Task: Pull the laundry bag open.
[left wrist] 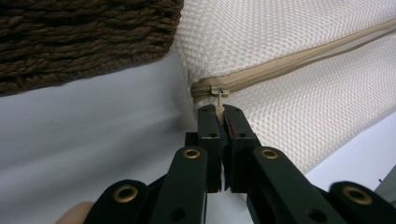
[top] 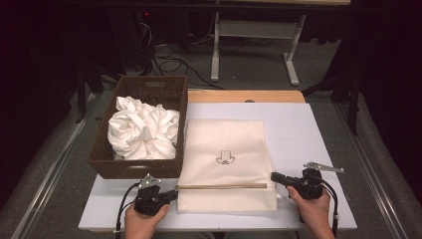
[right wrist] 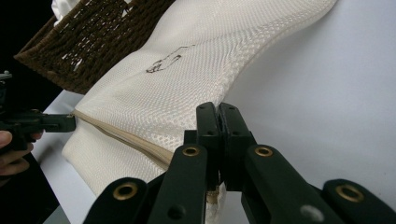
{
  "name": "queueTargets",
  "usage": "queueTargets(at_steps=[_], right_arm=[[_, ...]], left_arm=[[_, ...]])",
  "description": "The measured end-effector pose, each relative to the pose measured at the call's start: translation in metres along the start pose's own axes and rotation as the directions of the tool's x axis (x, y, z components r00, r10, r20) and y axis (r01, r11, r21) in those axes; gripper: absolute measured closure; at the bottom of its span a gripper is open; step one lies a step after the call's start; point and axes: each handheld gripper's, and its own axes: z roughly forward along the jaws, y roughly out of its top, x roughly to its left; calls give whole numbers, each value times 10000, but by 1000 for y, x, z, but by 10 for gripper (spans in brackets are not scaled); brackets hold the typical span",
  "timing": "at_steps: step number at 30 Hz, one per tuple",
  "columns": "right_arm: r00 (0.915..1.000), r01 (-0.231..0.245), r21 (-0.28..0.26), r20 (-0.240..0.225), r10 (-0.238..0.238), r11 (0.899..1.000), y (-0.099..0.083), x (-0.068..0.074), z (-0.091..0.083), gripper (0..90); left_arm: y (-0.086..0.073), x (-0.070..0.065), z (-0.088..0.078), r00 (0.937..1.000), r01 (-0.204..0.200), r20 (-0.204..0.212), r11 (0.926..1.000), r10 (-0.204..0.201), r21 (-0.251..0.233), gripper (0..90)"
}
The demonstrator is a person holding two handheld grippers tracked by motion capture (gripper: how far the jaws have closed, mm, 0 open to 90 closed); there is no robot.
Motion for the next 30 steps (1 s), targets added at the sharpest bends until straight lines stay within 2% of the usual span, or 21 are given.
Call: queueTargets(at_steps=[4,11,19,30], right_arm=[[9998,82,44,186,-83,10000,0,1,1,898],[9993,21,117,378,-25,9999,1,-1,3,899],[9986,81,293,512,-96,9995,0,-2,7,900],[9959,112,910,882,-193,9958,-4,-12,22,897]], left_arm=[[0,2,-3,9999,-54,-104,10000,54,-2,870],[-1,3,-5,10000,-33,-27,10000,33,-1,871],[-3,5,-7,9998,-23,-211,9999,21,-102,872],[-6,6,-2,9998,12,-220,10000,-12,-11,871]])
